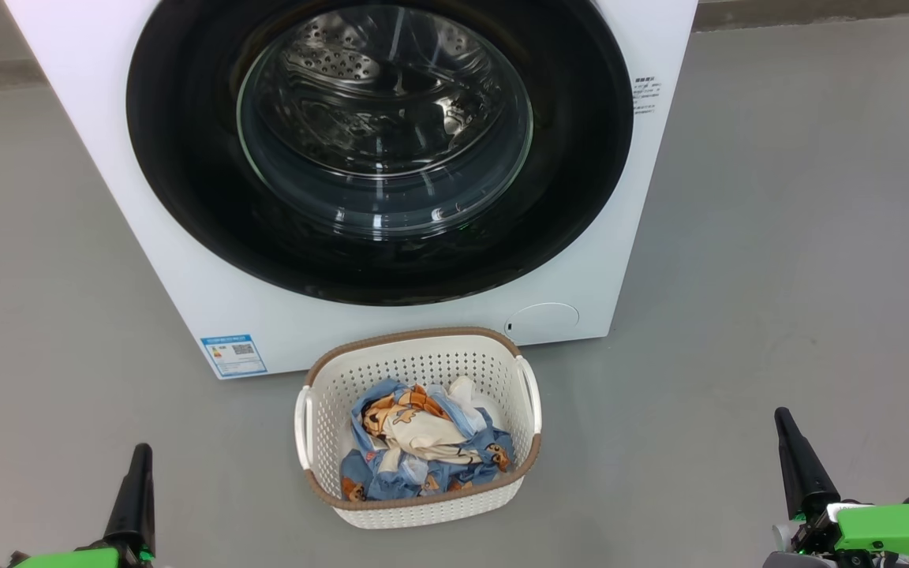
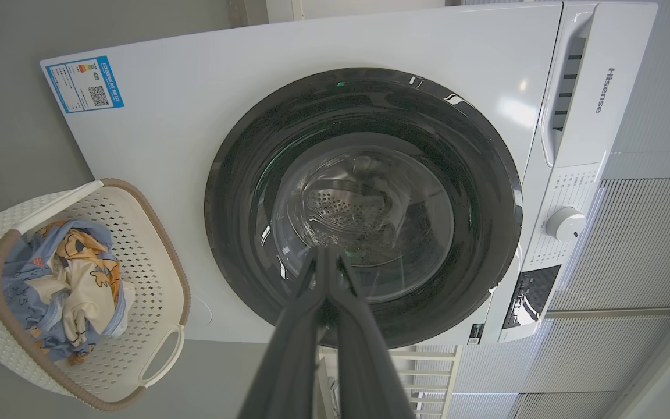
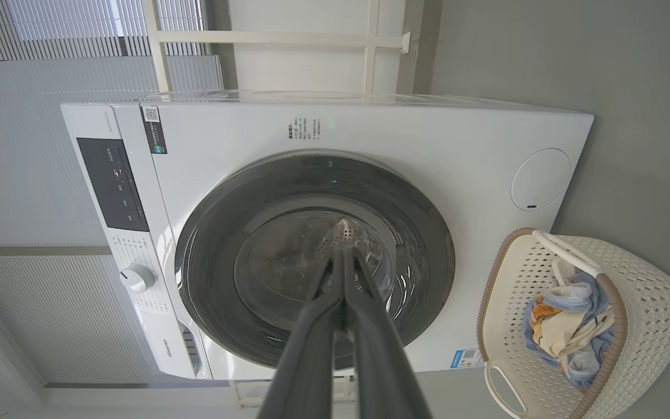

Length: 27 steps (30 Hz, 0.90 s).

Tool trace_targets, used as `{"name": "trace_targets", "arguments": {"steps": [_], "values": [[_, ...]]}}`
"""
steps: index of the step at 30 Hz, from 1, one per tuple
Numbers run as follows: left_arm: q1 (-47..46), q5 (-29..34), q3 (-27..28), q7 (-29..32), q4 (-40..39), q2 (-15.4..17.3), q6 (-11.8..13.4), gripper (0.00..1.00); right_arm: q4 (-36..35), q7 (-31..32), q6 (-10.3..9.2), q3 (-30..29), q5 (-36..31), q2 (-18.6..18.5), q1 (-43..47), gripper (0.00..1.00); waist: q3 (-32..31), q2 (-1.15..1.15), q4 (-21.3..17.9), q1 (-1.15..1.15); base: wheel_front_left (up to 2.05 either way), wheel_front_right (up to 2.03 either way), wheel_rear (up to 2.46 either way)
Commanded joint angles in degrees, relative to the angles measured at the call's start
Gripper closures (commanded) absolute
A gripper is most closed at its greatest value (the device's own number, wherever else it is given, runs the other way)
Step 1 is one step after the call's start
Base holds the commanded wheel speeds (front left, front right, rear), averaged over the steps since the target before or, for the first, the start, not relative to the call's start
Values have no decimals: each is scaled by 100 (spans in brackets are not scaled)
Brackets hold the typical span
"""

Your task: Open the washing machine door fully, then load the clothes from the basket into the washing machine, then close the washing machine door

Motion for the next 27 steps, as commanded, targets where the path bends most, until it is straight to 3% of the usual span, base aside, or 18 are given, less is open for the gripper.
{"name": "trace_targets", "arguments": {"steps": [1,27], "values": [[-233,19,183,43,-110,89,-19,100,-141,42,-6,151,22,-67,-235,100,0,0,0,0,0,0,0],[-233,18,183,42,-110,89,-19,100,-141,42,-6,151,22,-67,-235,100,0,0,0,0,0,0,0]]}}
